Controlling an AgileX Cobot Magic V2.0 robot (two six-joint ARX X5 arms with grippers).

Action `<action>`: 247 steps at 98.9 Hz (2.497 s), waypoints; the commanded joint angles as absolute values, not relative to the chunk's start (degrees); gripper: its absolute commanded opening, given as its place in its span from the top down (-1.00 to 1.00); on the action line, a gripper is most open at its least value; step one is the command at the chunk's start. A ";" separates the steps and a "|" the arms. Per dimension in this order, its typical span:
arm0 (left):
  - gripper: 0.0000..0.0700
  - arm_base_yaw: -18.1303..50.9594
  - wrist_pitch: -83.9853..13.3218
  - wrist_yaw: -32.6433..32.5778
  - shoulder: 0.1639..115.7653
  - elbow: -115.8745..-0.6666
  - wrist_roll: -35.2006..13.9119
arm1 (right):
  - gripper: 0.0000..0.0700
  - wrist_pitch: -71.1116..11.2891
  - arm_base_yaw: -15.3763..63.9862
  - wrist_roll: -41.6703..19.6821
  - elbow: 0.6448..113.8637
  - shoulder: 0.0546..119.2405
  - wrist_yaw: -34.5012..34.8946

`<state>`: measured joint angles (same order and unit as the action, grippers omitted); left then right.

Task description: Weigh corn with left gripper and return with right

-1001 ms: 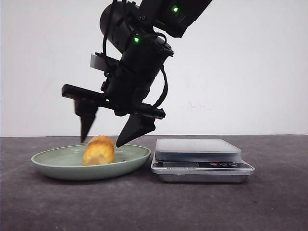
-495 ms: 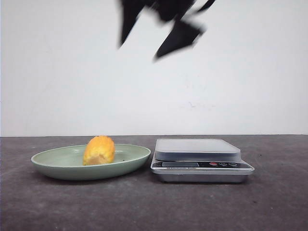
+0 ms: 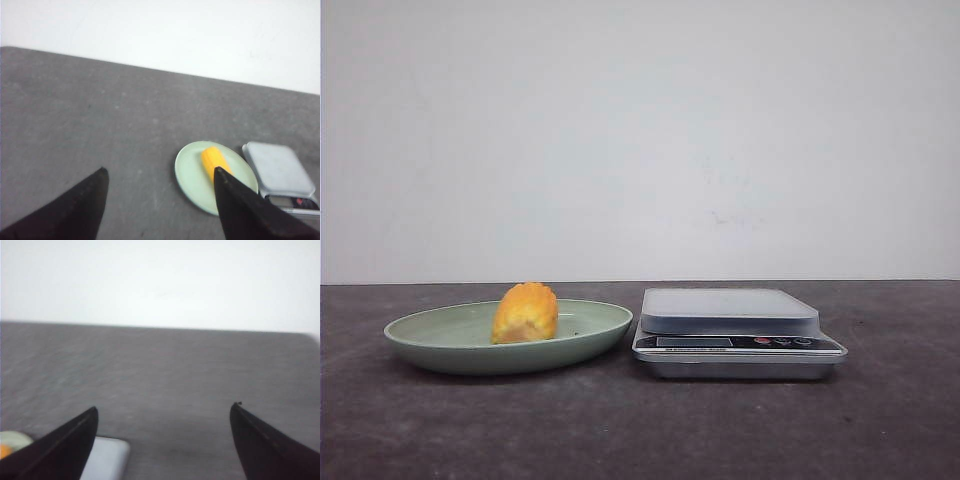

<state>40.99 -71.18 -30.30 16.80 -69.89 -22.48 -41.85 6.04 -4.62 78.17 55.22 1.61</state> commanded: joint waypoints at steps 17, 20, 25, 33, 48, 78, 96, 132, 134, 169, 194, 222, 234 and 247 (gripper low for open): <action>-0.13 41.25 -61.01 -30.65 16.80 -62.96 -18.59 | -0.52 -44.69 4.32 -2.98 79.18 45.71 1.48; -0.13 41.25 -59.92 -30.68 16.80 -61.89 -18.24 | -0.52 -45.19 4.32 -3.27 79.18 44.77 1.48; -0.13 41.25 -57.98 -30.70 16.80 -60.29 -16.95 | -0.52 -46.33 4.32 -4.08 79.18 43.53 1.48; -0.12 41.25 -55.55 -31.40 16.80 -58.41 -15.57 | -0.52 -49.17 4.32 -4.69 79.18 42.06 1.48; 0.10 41.25 -55.02 -31.53 16.80 -57.67 -15.44 | -0.19 -54.85 4.32 -4.58 79.07 39.70 0.45; 0.98 41.25 -54.37 -31.48 16.78 -57.67 -14.74 | 0.97 -56.45 4.32 -4.14 79.07 38.04 0.23; 0.97 41.25 -54.41 -31.51 16.78 -57.67 -14.74 | 0.97 -57.89 4.32 -4.12 79.07 38.06 0.19; 0.96 41.25 -54.43 -31.53 16.78 -57.69 -14.59 | 0.97 -57.89 4.32 -4.05 79.09 38.06 -0.03; 0.96 41.25 -54.41 -31.53 16.78 -57.69 -14.59 | 0.97 -57.89 4.32 -4.08 79.09 38.06 -0.03; 0.96 40.25 -54.39 -31.48 16.45 -57.65 -14.59 | 0.97 -57.89 4.32 -4.05 79.09 38.06 -0.03; 0.96 23.59 -43.79 -27.42 13.91 -47.83 -13.85 | 0.97 -57.89 4.32 -4.08 79.09 38.06 -0.03; 0.96 8.40 -16.60 -3.81 6.48 -21.76 -9.67 | 0.97 -57.89 4.32 -4.05 79.09 38.06 -0.03; 0.96 5.32 -11.22 -2.70 3.51 -12.47 -10.22 | 0.97 -57.89 4.32 -4.05 79.09 38.06 -0.03; 0.96 3.27 -9.10 -2.63 0.78 -5.89 -10.15 | 0.97 -57.89 4.32 -4.05 79.09 38.06 -0.01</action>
<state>3.92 -10.74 -2.83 1.83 -7.49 -10.90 -58.46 4.34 -4.19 78.24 37.65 0.03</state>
